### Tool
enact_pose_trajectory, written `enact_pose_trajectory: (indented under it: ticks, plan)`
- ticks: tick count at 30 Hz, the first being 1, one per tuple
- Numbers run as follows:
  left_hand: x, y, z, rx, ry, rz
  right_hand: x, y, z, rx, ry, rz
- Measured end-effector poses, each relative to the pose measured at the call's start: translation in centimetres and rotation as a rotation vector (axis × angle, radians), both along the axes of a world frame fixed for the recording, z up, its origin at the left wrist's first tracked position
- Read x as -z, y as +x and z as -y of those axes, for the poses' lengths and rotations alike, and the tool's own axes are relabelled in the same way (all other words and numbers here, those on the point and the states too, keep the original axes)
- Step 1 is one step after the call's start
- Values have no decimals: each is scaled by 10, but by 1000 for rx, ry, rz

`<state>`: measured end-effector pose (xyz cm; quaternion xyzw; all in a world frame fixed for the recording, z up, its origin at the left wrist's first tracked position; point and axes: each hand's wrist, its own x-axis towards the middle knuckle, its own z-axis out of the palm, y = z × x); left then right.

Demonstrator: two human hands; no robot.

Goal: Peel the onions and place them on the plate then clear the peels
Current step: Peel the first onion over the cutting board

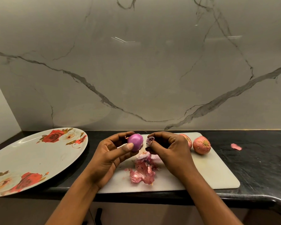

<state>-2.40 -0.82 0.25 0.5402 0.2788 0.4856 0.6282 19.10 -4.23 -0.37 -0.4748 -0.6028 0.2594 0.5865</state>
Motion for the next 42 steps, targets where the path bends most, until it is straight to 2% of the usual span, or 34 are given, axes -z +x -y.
enact_pose_trajectory:
  ticks: [11,19,26,31,38,42]
  plan:
    - [2,0,0,46,51,-34,-3,-2,2,-47,6,101]
    - [-1,3,3,-34,132,-145,-1,0,4,-54,-2,125]
    - [3,3,3,-71,204,-209,-1,-2,2,-55,7,72]
    - [3,4,5,-72,226,-241,0,-1,2,-53,8,115]
    - [5,5,4,-68,251,-263,1,-2,6,41,96,303]
    - [5,3,3,-33,230,-223,0,-2,4,52,102,258]
